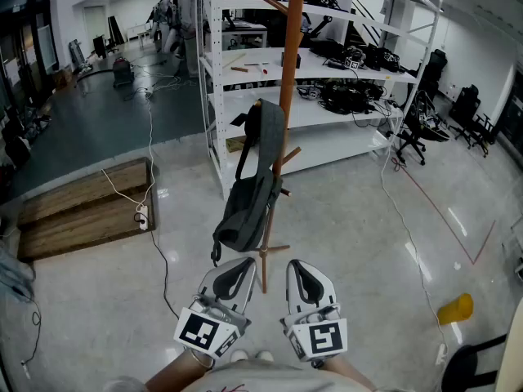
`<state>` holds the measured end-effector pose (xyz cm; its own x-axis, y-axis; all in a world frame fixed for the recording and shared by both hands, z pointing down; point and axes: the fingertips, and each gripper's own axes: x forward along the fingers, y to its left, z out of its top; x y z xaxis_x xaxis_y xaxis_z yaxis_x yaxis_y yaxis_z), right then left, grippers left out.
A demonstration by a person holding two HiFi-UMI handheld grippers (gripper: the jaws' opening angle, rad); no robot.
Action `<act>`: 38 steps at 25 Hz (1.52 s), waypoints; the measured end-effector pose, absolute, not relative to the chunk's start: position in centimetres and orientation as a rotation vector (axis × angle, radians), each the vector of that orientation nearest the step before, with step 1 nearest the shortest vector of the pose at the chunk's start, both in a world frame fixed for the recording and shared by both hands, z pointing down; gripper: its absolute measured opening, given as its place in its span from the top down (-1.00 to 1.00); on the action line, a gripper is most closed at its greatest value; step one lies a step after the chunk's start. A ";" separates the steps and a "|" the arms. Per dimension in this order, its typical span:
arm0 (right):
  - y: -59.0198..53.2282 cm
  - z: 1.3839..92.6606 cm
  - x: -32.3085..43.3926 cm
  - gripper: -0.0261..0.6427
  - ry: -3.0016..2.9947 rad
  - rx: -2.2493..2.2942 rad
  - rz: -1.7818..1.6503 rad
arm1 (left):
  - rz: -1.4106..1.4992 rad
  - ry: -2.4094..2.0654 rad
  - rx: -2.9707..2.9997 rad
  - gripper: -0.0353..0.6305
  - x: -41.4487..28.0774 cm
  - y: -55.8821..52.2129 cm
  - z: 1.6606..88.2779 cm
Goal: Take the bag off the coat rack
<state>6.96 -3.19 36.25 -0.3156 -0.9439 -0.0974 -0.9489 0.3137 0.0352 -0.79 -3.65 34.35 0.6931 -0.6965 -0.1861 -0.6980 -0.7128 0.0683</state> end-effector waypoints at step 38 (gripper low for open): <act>-3.1 36.3 8.5 0.87 2.562 -1.736 0.173 | 0.291 1.400 -2.817 0.84 -1.7 -3.1 35.5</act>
<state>8.51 -3.14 36.34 -0.3719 -0.9232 -0.0969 -0.9278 0.3666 0.0687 -1.67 -3.07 35.49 0.5901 -0.7920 -0.1566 -0.7888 -0.6069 0.0970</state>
